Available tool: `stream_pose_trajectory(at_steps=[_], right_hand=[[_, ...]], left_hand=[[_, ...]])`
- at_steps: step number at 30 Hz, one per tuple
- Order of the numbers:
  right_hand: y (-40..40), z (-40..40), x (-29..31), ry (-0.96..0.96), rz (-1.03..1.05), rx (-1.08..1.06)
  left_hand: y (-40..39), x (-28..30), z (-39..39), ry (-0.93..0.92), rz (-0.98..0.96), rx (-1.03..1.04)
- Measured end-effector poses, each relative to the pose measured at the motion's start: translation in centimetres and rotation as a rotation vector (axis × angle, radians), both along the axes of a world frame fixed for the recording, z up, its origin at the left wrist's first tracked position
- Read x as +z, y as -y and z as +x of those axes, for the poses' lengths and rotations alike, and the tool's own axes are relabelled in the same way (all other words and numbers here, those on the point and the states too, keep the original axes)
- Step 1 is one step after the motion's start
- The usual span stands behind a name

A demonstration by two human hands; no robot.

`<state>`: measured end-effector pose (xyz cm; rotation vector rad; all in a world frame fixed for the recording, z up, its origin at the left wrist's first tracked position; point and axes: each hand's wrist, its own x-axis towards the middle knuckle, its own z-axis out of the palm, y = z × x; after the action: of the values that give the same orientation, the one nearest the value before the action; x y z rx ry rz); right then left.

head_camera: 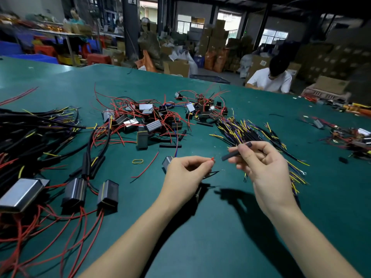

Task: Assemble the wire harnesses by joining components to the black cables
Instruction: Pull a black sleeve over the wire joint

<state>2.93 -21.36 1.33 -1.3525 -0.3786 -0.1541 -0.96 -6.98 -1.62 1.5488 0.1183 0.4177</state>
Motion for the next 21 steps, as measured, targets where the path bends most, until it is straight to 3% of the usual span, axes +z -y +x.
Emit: stream_pose_trajectory(at_steps=[21], right_hand=[[-0.12,0.31,-0.17,-0.066,0.164,-0.015]], left_hand=[[0.23,-0.12,-0.28,0.02,0.017,-0.008]])
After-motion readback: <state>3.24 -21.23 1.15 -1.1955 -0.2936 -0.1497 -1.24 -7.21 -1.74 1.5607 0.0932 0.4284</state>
